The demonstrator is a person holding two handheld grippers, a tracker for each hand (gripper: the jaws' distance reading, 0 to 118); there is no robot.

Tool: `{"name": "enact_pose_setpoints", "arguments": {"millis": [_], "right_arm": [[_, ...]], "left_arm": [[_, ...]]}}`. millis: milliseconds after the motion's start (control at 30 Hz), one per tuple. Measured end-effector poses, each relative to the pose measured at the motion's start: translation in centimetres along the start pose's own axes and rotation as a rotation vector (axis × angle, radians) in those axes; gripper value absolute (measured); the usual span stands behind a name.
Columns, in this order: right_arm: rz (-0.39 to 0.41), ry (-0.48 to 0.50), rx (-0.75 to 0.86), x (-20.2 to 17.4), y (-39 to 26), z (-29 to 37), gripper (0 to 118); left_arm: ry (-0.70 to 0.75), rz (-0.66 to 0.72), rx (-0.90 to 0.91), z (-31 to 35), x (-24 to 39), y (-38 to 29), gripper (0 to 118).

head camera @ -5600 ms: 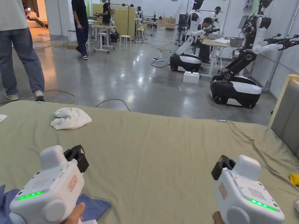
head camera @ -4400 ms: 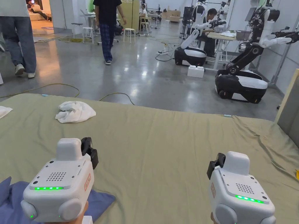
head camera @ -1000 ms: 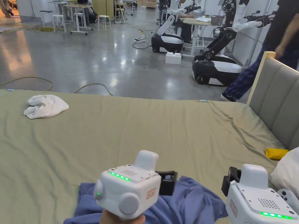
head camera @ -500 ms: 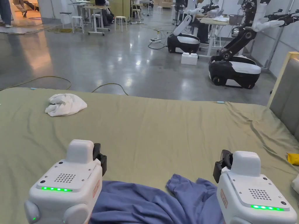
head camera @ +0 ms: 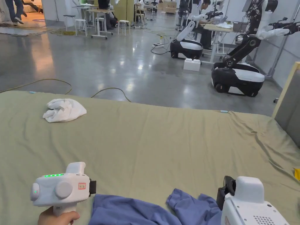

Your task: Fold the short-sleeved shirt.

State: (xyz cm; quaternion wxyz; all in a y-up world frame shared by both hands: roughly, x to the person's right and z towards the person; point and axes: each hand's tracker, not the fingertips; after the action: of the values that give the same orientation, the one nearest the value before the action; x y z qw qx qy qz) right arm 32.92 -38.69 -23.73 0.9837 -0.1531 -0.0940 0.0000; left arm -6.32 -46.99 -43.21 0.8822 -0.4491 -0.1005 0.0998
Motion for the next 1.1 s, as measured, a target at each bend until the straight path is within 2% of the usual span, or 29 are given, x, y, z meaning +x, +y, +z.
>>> {"name": "enact_pose_setpoints", "arguments": {"millis": [67, 100, 167, 367, 433, 467, 600, 633, 700, 733, 767, 833, 933, 1000, 1033, 1100], "right_arm": [[0.003, -0.018, -0.02, 0.8, -0.5, -0.4, 0], [0.005, -0.028, -0.029, 1.1, -0.7, -0.6, 0], [0.006, -0.043, -0.049, 1.9, -1.1, -0.7, 0], [0.003, -0.097, -0.108, 4.5, -2.8, -1.8, 0], [-0.021, -0.109, -0.134, 5.1, -3.2, -2.0, 0], [-0.033, -0.116, -0.149, 5.5, -3.4, -2.2, 0], [-0.057, -0.156, -0.232, 7.2, -4.3, -4.4, 0], [-0.069, -0.164, -0.254, 7.8, -4.5, -5.1, 7], [-0.071, -0.164, -0.336, 9.1, -4.8, -6.9, 56], [-0.076, -0.151, -0.386, 9.7, -5.0, -7.9, 70], [-0.093, -0.129, -0.42, 10.5, -5.4, -8.9, 69], [-0.067, -0.104, -0.501, 11.5, -6.2, -10.6, 69], [-0.001, -0.093, -0.63, 12.4, -8.3, -12.8, 69], [-0.018, -0.067, -0.727, 13.1, -10.0, -14.3, 68], [-0.039, -0.052, -0.765, 13.2, -10.7, -14.7, 64], [-0.099, 0.007, -0.793, 13.3, -11.8, -15.1, 39]], "left_arm": [[0.016, -0.014, -0.083, -2.9, -0.1, 0.9, 58], [0.039, -0.025, -0.112, -4.2, -0.1, 1.2, 68], [0.054, -0.026, -0.216, -6.8, -0.3, 1.5, 69], [0.157, -0.131, -0.285, -9.8, 1.0, 0.0, 69], [0.192, -0.171, -0.254, -9.5, 2.1, -0.2, 66], [0.213, -0.198, -0.253, -9.5, 2.5, -0.7, 59], [0.225, -0.358, -0.214, -9.4, 4.9, -1.8, 7], [0.211, -0.392, -0.22, -9.3, 5.3, -2.1, 6], [0.214, -0.381, -0.2, -8.6, 5.2, -2.6, 6], [0.194, -0.347, -0.196, -8.2, 4.9, -2.6, 6], [0.167, -0.291, -0.174, -7.4, 4.4, -2.6, 6], [0.136, -0.231, -0.142, -6.0, 3.7, -2.8, 6], [0.123, -0.227, -0.08, -3.6, 3.0, -2.8, 6], [0.114, -0.218, -0.063, -2.1, 2.9, -2.8, 6], [0.103, -0.205, -0.042, -1.3, 2.8, -2.8, 6], [0.097, -0.198, -0.021, -0.2, 2.6, -3.1, 6]]}}
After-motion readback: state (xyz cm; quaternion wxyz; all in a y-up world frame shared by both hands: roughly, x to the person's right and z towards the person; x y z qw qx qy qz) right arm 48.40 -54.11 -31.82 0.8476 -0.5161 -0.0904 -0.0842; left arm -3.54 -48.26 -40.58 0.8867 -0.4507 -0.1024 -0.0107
